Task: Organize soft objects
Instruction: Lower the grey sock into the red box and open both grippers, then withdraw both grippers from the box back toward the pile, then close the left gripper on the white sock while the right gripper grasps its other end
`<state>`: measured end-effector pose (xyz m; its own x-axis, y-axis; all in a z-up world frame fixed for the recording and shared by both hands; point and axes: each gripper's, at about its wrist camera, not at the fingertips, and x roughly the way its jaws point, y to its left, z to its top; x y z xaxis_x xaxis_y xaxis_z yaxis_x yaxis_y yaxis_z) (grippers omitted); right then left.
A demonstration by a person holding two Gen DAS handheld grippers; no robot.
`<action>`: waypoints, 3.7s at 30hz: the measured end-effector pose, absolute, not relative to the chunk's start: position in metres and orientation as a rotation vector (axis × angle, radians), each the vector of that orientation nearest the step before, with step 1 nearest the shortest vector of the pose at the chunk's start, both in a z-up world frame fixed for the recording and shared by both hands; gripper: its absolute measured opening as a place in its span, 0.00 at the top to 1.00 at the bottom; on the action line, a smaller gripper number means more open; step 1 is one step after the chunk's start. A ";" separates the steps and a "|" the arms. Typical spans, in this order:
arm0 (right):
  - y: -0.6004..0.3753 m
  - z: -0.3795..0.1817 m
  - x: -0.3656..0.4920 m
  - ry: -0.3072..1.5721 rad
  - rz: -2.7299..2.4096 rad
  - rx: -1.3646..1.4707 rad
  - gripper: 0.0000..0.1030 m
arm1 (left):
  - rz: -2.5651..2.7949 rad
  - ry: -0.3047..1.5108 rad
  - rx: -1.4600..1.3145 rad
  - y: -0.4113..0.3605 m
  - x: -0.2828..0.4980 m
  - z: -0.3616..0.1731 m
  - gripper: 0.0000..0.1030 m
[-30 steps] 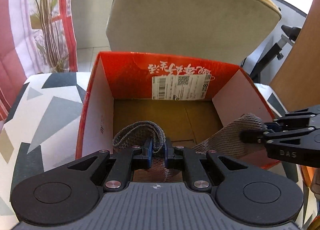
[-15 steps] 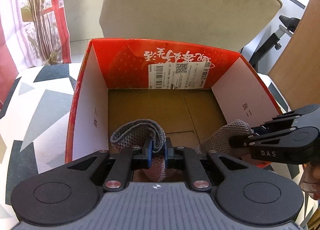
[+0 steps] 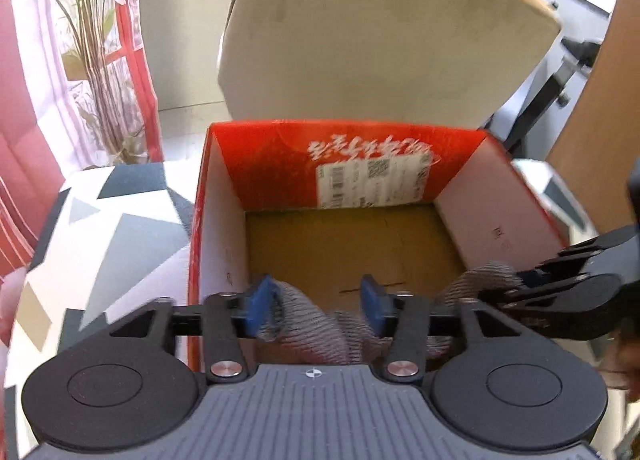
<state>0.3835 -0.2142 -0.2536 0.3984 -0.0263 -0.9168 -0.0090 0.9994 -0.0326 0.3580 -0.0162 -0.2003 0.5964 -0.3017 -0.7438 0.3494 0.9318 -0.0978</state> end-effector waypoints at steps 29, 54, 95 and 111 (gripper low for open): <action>-0.193 -0.181 0.185 0.586 -0.024 0.166 0.00 | -0.248 0.559 0.067 0.042 0.175 -0.178 0.00; -0.174 -0.242 0.054 0.545 0.071 0.116 0.00 | -0.187 0.866 0.034 0.062 0.109 -0.263 0.00; -0.184 -0.316 0.086 0.803 0.057 0.067 0.31 | -0.168 1.054 0.070 0.062 0.119 -0.298 0.09; -0.214 -0.310 0.076 0.753 -0.040 0.185 0.51 | -0.107 1.031 0.061 0.067 0.118 -0.293 0.25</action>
